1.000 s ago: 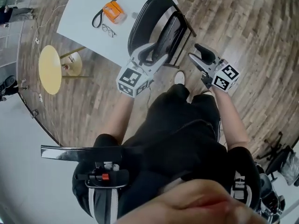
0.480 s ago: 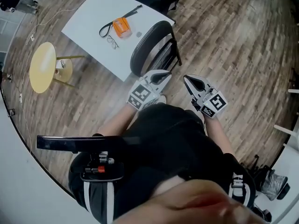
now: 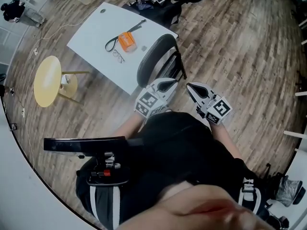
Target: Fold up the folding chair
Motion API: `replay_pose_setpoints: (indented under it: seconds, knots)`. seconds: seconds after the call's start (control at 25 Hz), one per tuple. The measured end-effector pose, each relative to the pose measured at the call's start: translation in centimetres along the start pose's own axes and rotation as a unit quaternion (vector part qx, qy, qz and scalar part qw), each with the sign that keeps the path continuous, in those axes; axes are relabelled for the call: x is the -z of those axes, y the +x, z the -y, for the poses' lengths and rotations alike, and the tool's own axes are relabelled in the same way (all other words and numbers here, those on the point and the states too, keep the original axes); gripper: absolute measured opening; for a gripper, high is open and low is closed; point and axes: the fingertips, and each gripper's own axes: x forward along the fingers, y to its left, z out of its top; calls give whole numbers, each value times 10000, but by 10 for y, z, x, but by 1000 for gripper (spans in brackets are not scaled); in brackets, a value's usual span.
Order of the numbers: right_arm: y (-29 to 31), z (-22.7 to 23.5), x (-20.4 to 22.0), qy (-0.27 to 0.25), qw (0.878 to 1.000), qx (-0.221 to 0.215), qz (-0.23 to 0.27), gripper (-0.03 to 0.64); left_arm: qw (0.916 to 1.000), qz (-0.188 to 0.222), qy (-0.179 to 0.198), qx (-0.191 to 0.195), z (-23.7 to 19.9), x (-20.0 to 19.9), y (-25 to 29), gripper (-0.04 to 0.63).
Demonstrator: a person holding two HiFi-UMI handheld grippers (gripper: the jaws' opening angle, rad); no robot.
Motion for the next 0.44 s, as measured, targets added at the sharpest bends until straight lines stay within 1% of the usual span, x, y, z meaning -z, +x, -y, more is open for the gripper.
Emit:
replay_pose_setpoints:
  seconds: [0.32,0.44]
  knots:
    - [-5,-5,-1,-2,10000,59,20,9,9998,-76,127,135,7,1,5,5]
    - [-5,-9,1,-11,10000,73,6,9,9998,-75,79,181,7,2,4,5]
